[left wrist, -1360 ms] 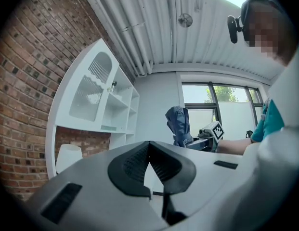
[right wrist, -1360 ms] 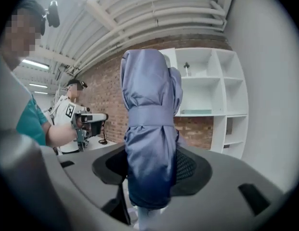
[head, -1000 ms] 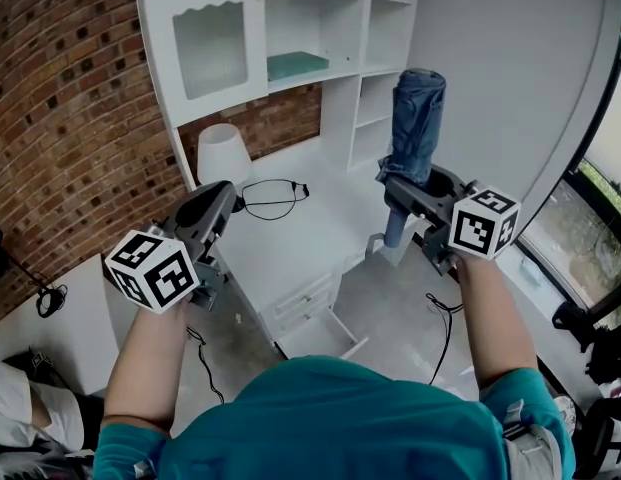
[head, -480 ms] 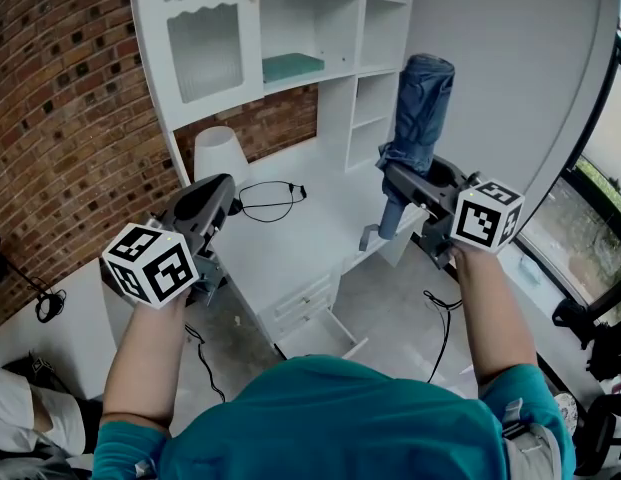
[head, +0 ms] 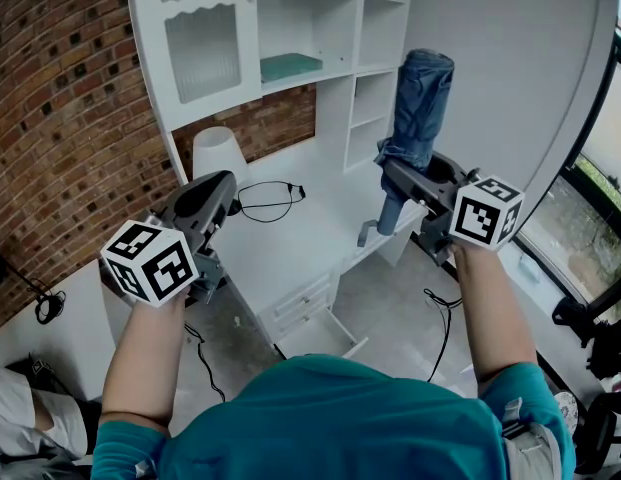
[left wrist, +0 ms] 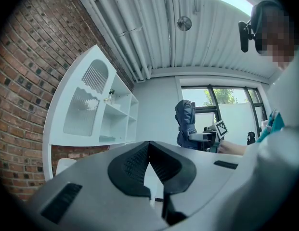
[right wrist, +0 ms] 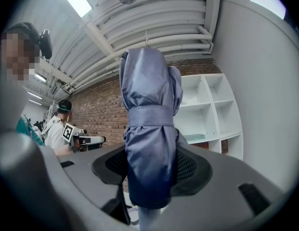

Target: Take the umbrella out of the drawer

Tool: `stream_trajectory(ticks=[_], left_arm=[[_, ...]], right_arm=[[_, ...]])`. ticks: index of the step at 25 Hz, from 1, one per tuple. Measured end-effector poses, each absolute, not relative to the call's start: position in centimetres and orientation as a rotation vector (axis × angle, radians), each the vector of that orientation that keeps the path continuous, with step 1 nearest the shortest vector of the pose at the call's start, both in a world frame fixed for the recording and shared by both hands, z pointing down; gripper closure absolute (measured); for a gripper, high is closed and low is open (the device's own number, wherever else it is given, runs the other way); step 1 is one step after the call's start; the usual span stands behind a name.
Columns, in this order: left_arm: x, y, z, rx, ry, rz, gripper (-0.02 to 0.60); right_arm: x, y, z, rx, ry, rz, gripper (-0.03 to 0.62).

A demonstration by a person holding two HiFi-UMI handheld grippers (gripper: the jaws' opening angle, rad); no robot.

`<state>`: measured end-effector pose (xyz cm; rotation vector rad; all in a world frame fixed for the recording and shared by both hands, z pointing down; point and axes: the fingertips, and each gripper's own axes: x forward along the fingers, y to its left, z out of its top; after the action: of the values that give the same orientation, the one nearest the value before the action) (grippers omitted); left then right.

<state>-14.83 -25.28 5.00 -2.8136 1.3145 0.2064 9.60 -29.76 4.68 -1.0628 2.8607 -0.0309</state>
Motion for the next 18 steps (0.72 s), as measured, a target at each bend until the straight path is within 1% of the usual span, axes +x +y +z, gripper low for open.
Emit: stream_trajectory(ticks=[18], left_arm=[[-14.5,-24.73,4.63,-2.812,1.297,0.203,0.572]], right_arm=[[9.43,-29.34,4.37,-1.068,2.867,0.001,0.353]])
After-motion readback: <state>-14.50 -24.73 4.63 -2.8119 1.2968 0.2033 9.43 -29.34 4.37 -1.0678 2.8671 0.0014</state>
